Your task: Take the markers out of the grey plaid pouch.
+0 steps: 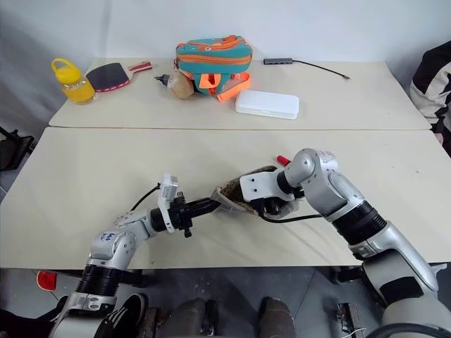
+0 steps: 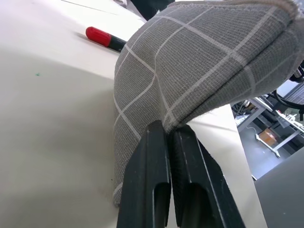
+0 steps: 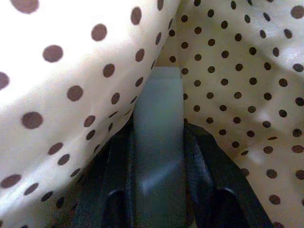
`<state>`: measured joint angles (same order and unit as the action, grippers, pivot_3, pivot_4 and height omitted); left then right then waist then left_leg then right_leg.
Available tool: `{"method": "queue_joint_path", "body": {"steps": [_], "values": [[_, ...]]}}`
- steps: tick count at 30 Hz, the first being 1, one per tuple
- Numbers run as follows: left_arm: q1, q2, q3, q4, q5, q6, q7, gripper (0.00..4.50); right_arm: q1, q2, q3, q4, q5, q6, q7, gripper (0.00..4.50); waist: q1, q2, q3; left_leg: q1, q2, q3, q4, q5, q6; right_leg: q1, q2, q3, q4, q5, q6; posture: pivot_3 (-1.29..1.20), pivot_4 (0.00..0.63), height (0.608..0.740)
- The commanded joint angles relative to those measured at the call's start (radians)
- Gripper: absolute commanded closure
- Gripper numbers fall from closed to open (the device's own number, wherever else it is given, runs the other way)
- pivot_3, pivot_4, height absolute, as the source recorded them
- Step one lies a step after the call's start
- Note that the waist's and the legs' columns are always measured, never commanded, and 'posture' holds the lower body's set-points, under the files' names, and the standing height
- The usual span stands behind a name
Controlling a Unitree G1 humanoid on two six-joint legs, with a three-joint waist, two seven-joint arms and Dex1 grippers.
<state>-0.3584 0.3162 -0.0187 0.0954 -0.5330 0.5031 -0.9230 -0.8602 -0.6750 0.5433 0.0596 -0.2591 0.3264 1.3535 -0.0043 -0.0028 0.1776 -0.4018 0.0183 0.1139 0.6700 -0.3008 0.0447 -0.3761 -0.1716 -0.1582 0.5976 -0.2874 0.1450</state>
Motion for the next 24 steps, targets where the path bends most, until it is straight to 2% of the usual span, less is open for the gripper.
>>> {"method": "queue_joint_path", "body": {"steps": [1, 8, 13, 17, 24], "values": [[0.009, -0.001, 0.013, -0.024, -0.004, -0.008, 0.010, 4.50, -0.004, -0.031, -0.054, -0.062, 0.018, 0.036, 0.013, 3.45, 0.000, 0.000, 0.000, 0.000, 0.000, 0.000, 0.000, 0.000, 0.000, 0.000, 0.000, 0.000, 0.000, 0.000, 0.000, 0.00, 0.150, 0.740], [0.014, -0.001, 0.027, -0.053, -0.053, 0.026, -0.009, 4.50, 0.072, -0.101, -0.157, -0.114, 0.082, 0.109, -0.018, 3.45, 0.005, 0.000, 0.000, -0.001, 0.000, -0.001, -0.001, 0.000, 0.000, 0.000, 0.000, -0.001, -0.001, 0.000, 0.000, 0.00, 0.150, 0.740], [0.010, 0.000, 0.031, -0.045, -0.040, 0.003, 0.003, 4.50, 0.101, -0.095, -0.260, -0.184, 0.197, 0.185, -0.037, 3.45, 0.003, 0.000, 0.000, -0.001, -0.001, -0.001, -0.003, 0.000, 0.000, -0.001, 0.000, -0.001, -0.002, 0.000, 0.000, 0.00, 0.150, 0.740], [-0.001, -0.007, 0.028, -0.044, -0.035, -0.015, 0.006, 4.50, 0.115, -0.103, -0.291, -0.196, 0.239, 0.212, -0.054, 3.45, 0.004, 0.000, 0.000, -0.001, -0.001, -0.001, -0.002, 0.000, 0.000, -0.001, 0.000, -0.001, -0.002, 0.000, 0.000, 0.00, 0.150, 0.740], [-0.020, -0.051, 0.032, -0.022, 0.004, -0.102, 0.050, 4.50, 0.112, -0.056, -0.303, -0.287, 0.358, 0.276, -0.067, 3.45, 0.003, 0.000, 0.000, -0.001, 0.000, -0.001, -0.003, 0.000, 0.000, -0.001, 0.000, -0.001, -0.002, 0.000, 0.000, 0.00, 0.150, 0.740]]}}
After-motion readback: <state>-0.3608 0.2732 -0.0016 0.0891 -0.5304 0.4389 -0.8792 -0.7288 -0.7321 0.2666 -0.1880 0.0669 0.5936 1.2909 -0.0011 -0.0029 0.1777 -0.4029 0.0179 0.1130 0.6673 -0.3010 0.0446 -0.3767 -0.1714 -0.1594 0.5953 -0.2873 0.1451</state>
